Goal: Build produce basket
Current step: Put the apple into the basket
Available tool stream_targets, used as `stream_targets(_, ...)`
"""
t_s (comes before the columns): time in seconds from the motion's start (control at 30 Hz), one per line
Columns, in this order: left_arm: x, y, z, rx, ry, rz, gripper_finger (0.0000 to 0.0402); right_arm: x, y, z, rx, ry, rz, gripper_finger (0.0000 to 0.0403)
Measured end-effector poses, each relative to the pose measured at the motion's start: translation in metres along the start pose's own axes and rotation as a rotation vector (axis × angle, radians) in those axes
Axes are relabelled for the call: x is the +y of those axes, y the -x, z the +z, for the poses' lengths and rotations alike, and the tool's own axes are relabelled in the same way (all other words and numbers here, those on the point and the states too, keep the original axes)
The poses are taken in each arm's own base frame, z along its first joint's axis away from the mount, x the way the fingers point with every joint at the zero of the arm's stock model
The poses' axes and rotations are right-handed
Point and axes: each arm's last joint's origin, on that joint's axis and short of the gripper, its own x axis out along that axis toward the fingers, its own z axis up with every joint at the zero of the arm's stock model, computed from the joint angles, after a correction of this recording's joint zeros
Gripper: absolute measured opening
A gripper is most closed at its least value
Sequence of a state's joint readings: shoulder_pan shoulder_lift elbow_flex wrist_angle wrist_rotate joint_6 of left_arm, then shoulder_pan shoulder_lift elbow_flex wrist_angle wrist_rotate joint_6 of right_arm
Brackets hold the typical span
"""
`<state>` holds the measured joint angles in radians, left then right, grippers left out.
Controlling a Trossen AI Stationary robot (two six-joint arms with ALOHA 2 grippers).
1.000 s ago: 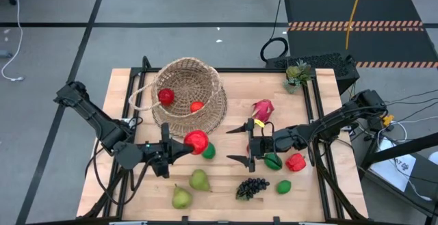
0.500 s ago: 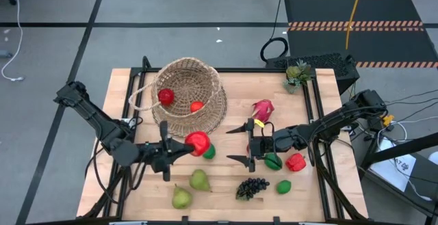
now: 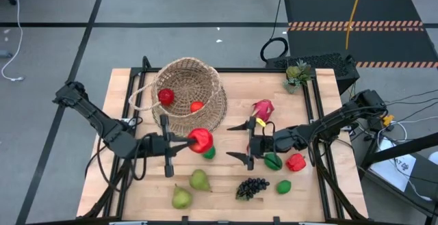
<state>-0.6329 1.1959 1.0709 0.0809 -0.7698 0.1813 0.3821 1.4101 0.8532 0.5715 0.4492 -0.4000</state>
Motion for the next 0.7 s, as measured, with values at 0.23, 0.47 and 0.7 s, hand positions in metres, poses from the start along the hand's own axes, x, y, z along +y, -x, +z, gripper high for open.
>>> stream_targets(0.23,0.0080,-0.0066,-0.0017,0.006,0.189,0.039,0.0007,0.0042,0.0026,0.0047,-0.032,0.060,0.007,0.0346)
stream_targets(0.47,0.0104,-0.0096,-0.0023,0.004,0.314,0.006,0.0004,0.0072,0.0041,0.0062,-0.040,0.120,0.016,0.0281)
stream_targets(0.7,0.0096,-0.0104,-0.0025,0.007,0.363,-0.055,0.0004,0.0073,0.0042,0.0063,-0.041,0.132,0.016,0.0223)
